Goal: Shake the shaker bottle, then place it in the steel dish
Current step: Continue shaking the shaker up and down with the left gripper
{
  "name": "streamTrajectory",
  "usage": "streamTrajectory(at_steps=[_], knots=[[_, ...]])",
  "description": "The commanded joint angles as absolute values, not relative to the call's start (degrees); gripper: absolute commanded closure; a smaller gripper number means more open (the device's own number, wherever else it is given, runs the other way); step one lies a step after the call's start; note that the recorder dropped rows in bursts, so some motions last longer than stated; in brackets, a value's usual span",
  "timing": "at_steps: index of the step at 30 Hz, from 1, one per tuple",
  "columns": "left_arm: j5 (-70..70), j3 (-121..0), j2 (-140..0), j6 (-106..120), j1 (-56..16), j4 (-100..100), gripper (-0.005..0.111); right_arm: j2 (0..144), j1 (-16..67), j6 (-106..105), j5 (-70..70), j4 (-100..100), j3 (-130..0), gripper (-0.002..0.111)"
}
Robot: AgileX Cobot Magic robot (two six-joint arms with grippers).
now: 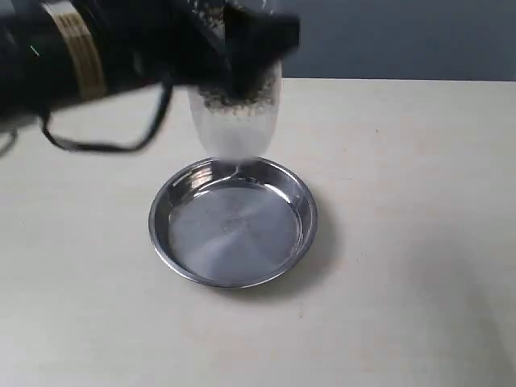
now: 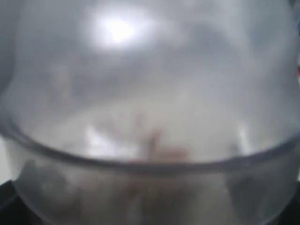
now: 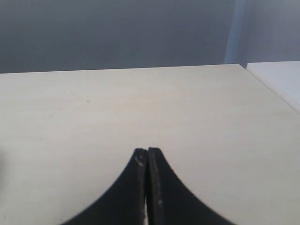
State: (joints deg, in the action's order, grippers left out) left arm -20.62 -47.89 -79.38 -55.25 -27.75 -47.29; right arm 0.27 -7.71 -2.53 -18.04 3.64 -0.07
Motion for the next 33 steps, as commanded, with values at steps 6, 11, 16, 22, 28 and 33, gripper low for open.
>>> streamTrajectory(at_steps=[6, 11, 16, 22, 28, 33], knots=[[-13.4, -50.2, -76.1, -52.8, -27.5, -44.2, 0.106, 0.0, -8.0, -2.7, -17.5, 3.5, 0.0, 0.109], [-17.3, -42.4, -83.2, -52.9, -28.4, -43.1, 0.106, 0.0, -8.0, -2.7, -17.5, 3.5, 0.0, 0.109], [-16.1, -49.9, -74.1, -48.9, -27.6, -42.1, 0.106, 0.0, -8.0, -2.7, -17.5, 3.5, 0.0, 0.109], [-17.1, -40.9, -84.1, -50.8, -28.1, -39.9, 0.106, 0.0, -8.0, -2.8, -17.5, 3.5, 0.0, 0.109], [-17.7, -51.9, -73.1, -43.9, -28.0, -38.1, 0.106, 0.0, -8.0, -2.8, -17.5, 3.5, 0.0, 0.109], [-18.5, -43.9, -83.3, -48.0, -29.9, -37.0, 0.106, 0.0, -8.0, -2.7, -17.5, 3.5, 0.0, 0.109]])
